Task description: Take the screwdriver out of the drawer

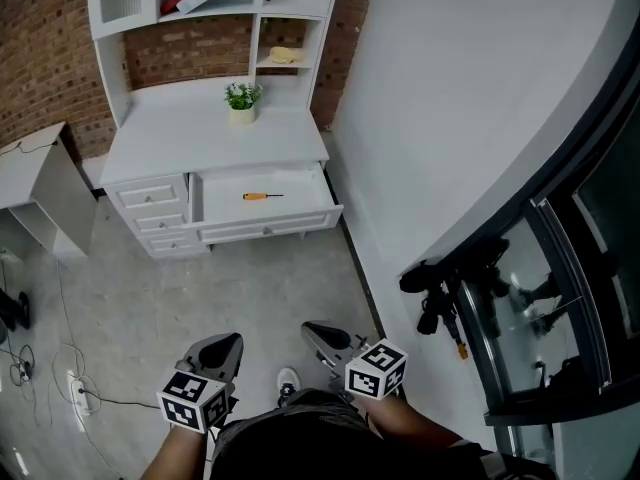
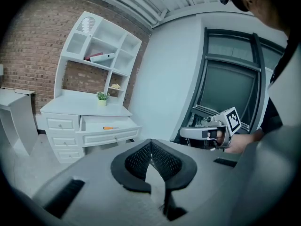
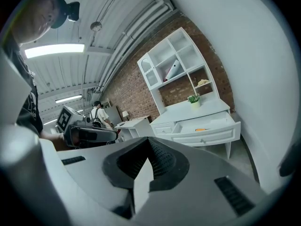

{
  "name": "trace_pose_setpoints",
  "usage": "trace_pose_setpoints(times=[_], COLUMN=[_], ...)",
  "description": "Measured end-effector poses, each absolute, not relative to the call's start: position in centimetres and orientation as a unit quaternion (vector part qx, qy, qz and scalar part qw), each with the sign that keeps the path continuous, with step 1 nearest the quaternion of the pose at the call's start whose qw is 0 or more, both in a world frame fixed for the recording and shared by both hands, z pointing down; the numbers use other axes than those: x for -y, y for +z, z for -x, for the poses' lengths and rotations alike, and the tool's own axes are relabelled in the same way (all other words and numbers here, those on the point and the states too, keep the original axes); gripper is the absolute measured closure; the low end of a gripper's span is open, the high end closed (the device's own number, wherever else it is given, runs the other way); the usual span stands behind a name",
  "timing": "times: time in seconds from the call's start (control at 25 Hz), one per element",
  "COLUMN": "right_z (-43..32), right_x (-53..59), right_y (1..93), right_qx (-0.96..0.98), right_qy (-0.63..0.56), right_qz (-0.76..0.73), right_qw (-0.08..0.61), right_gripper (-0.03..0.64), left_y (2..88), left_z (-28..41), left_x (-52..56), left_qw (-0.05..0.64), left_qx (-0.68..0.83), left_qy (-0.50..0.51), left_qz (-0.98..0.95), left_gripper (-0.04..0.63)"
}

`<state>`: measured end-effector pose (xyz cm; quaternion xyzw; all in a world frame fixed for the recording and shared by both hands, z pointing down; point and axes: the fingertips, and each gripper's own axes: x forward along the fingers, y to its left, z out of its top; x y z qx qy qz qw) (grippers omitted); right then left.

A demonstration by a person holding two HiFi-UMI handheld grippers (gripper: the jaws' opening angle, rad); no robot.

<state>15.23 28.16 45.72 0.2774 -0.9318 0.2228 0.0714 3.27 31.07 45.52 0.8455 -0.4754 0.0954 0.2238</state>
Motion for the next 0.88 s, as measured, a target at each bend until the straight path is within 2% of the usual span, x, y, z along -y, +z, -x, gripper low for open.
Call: trace_pose_setpoints(times=[0.88], right_z=[-18.3], right_x=[-16.3], right_y=[47.3], right_qx=[0.938], right_qy=[0.235], right_qz=[-0.238], right_qw=[0.094], right_gripper=[0.615], left_y=[46.1], left_z=[-6.6], left_x=[-18.6], left_qw=[0.226], left_qx=[0.501], left_qy=[0.107], left_qz=[-0.828], left_gripper=[0.578])
